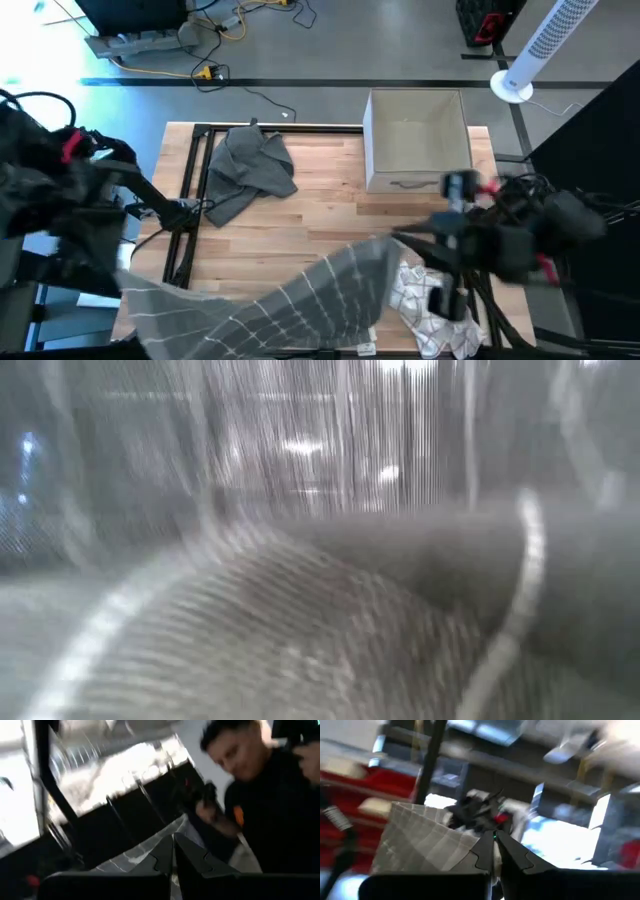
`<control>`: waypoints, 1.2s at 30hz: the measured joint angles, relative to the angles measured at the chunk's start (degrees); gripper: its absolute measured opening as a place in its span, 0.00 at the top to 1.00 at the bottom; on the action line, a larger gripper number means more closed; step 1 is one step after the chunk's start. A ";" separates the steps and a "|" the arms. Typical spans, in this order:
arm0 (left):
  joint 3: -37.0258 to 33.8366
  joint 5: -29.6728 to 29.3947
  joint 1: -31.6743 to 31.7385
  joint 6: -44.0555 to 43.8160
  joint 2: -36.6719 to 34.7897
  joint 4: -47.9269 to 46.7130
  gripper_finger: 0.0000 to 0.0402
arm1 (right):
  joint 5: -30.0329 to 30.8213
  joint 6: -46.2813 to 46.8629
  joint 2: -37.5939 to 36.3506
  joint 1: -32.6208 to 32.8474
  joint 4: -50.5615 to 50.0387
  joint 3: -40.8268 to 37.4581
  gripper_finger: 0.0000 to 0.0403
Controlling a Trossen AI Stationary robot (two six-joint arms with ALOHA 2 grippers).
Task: Fold towel
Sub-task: Fold the gray checkered towel
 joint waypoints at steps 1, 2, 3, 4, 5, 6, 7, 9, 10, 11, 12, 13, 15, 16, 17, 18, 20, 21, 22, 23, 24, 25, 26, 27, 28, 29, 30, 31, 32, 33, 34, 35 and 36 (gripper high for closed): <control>-0.01 1.46 1.48 -1.65 0.26 -1.68 1.00 | -4.36 4.72 -0.14 -2.02 -3.25 0.02 1.00; -0.01 2.85 3.24 -3.35 0.55 -3.00 1.00 | -7.35 8.37 -0.10 -3.87 -5.54 0.00 1.00; -0.01 3.94 5.07 -4.99 0.91 -4.09 1.00 | -8.55 11.25 0.00 -5.41 -7.26 -0.15 1.00; -0.03 5.20 6.93 -6.53 1.26 -5.00 1.00 | -8.50 13.38 0.08 -6.77 -9.16 -0.26 1.00; -0.26 6.56 8.61 -7.82 1.45 -5.91 1.00 | -8.18 14.97 0.12 -7.95 -11.16 -0.29 1.00; -0.56 8.16 10.18 -9.10 1.59 -6.98 1.00 | -7.77 16.22 0.12 -9.03 -12.82 -0.29 1.00; -1.18 9.50 11.65 -10.08 1.62 -7.36 1.00 | -7.39 17.31 0.01 -10.00 -14.28 -0.29 1.00; -2.74 10.33 14.61 -11.31 1.06 -8.17 1.00 | -5.74 19.13 -0.52 -11.43 -17.57 -0.26 1.00; -3.78 10.59 16.06 -11.98 0.48 -8.63 1.00 | -4.35 20.22 -0.92 -12.11 -19.65 -0.26 1.00; -4.94 10.86 17.53 -12.71 -0.28 -8.91 1.00 | -2.89 21.52 -1.34 -12.65 -22.39 -0.26 1.00; -6.16 11.09 19.08 -13.55 -1.01 -9.21 1.00 | -1.05 23.46 -1.93 -13.05 -25.71 -0.26 1.00; -7.59 11.13 20.67 -14.39 -1.94 -9.61 1.00 | 0.79 25.95 -2.38 -13.43 -29.13 -0.26 1.00; -10.83 11.10 24.13 -16.47 -3.95 -10.56 1.00 | 3.68 31.37 -3.45 -14.31 -35.82 -0.26 1.00; -12.61 11.00 26.18 -17.72 -5.01 -10.89 1.00 | 4.81 34.18 -3.89 -14.76 -39.57 -0.26 1.00; -14.56 10.87 28.26 -18.84 -6.19 -11.43 1.00 | 6.00 37.00 -4.18 -15.16 -43.45 -0.26 1.00; -16.57 10.46 30.32 -19.98 -7.42 -11.91 1.00 | 7.19 39.97 -4.34 -15.65 -47.30 -0.24 1.00; -20.79 9.12 34.19 -21.92 -9.87 -12.16 1.00 | 9.07 45.32 -4.37 -16.58 -55.67 -0.24 1.00; -22.86 8.13 36.13 -22.32 -11.17 -12.63 1.00 | 9.69 47.68 -4.30 -17.21 -59.48 -0.26 1.00; -24.85 7.12 38.12 -22.68 -12.34 -13.21 1.00 | 10.20 49.78 -4.25 -17.93 -62.82 -0.35 1.00; -26.60 6.02 40.09 -23.04 -13.52 -13.63 1.00 | 10.69 51.37 -4.26 -18.80 -65.30 -0.91 1.00; -28.08 5.09 42.06 -23.12 -14.60 -13.85 1.00 | 11.15 52.30 -4.34 -19.76 -67.15 -1.66 1.00; -29.43 4.53 43.92 -23.13 -15.67 -13.91 1.00 | 11.69 52.89 -4.37 -20.51 -68.60 -2.40 1.00; -30.52 4.34 45.85 -23.13 -16.72 -13.92 1.00 | 12.30 53.14 -4.37 -21.21 -69.53 -3.17 1.00; -31.26 3.82 47.77 -23.14 -17.58 -14.02 1.00 | 12.45 53.00 -4.37 -22.26 -69.96 -4.07 1.00; -31.62 3.18 49.54 -23.09 -18.40 -14.16 1.00 | 12.41 52.36 -4.39 -23.32 -70.13 -4.90 1.00; -31.98 2.14 51.35 -22.57 -19.15 -14.42 1.00 | 12.15 51.71 -4.60 -24.43 -70.07 -5.85 1.00; -32.29 1.33 52.90 -22.06 -19.81 -15.29 1.00 | 11.85 51.21 -4.80 -25.57 -69.89 -6.82 1.00; -32.59 0.43 54.56 -21.44 -20.27 -16.33 1.00 | 11.39 50.73 -5.07 -26.90 -69.75 -7.61 1.00; -33.04 -0.51 56.08 -20.92 -20.79 -16.75 1.00 | 10.56 50.11 -5.31 -28.01 -69.63 -8.52 1.00; -33.54 -1.32 57.53 -20.71 -21.24 -17.34 1.00 | 9.72 49.62 -5.43 -29.30 -69.31 -9.53 1.00; -34.17 -1.65 58.85 -20.69 -21.53 -17.85 1.00 | 8.50 48.71 -5.81 -30.57 -68.39 -10.65 1.00; -34.69 -1.82 60.05 -20.69 -21.69 -18.73 1.00 | 6.73 47.82 -6.01 -31.75 -67.16 -11.92 1.00; -35.04 -1.85 61.20 -20.69 -21.75 -19.88 1.00 | 4.23 46.65 -6.43 -33.17 -65.67 -13.18 1.00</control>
